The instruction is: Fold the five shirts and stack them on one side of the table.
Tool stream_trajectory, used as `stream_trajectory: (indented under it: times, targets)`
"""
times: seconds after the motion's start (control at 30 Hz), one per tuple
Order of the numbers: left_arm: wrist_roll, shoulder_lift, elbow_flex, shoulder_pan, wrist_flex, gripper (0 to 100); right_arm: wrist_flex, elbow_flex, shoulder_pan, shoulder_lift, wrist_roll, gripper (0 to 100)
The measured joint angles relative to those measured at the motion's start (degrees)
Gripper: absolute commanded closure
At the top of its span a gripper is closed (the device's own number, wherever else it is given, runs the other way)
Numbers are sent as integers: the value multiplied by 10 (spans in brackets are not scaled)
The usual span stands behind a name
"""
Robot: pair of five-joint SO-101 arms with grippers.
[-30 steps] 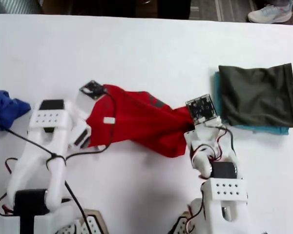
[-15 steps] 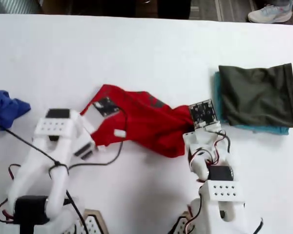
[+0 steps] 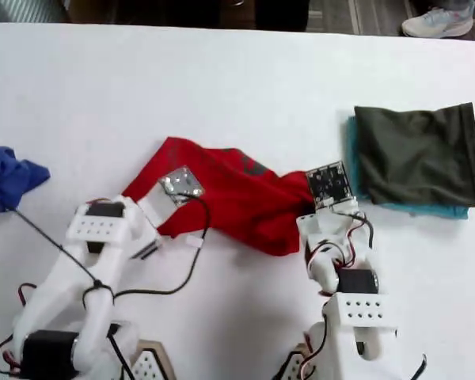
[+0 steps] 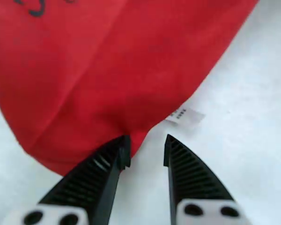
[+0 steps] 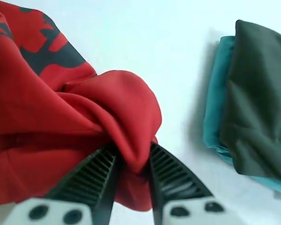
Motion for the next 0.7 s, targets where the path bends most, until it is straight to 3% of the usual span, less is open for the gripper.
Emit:
stream_trajectory:
  times: [0.1, 0.23, 0.47, 0.57, 0.7]
  targets:
    - [-6, 18, 0, 0, -29, 854, 0, 0, 0, 0, 0, 978]
    - [-66, 33, 0, -11, -72, 854, 0, 0, 0, 0, 0, 978]
    - [-157, 37, 0, -105, -103, 802, 0, 0, -1, 0, 0, 978]
    - [-167, 36, -1, -126, -112, 743, 0, 0, -1, 0, 0, 978]
    - [-168, 35, -10, -135, -113, 766, 0, 0, -1, 0, 0, 978]
